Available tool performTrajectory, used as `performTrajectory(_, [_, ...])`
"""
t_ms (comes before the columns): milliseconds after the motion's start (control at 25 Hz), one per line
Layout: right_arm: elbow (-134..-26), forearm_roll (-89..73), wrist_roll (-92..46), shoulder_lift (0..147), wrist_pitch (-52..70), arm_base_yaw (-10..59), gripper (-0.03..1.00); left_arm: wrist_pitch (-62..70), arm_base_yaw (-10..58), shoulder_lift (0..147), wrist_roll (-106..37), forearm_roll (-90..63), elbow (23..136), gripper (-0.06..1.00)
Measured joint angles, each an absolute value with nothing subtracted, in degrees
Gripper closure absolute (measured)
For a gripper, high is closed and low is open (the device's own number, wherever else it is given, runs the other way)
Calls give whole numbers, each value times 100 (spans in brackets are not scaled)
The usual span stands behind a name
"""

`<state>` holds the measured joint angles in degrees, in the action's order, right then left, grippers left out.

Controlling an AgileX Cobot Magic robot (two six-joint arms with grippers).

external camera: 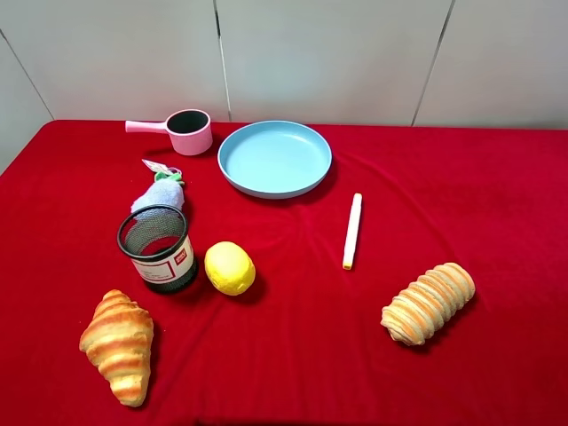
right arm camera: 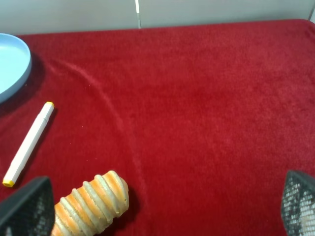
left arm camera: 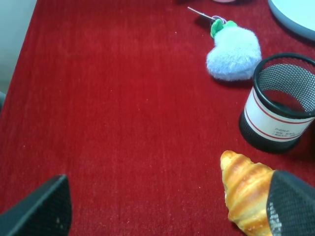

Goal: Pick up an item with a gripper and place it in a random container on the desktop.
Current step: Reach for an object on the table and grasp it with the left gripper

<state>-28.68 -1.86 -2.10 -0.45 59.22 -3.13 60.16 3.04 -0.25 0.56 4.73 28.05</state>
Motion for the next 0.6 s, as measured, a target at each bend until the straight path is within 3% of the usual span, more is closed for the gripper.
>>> performTrajectory(600, [-2868, -186, -210, -45, 5922, -313, 28, 6016, 304, -25, 56, 473, 2805, 16])
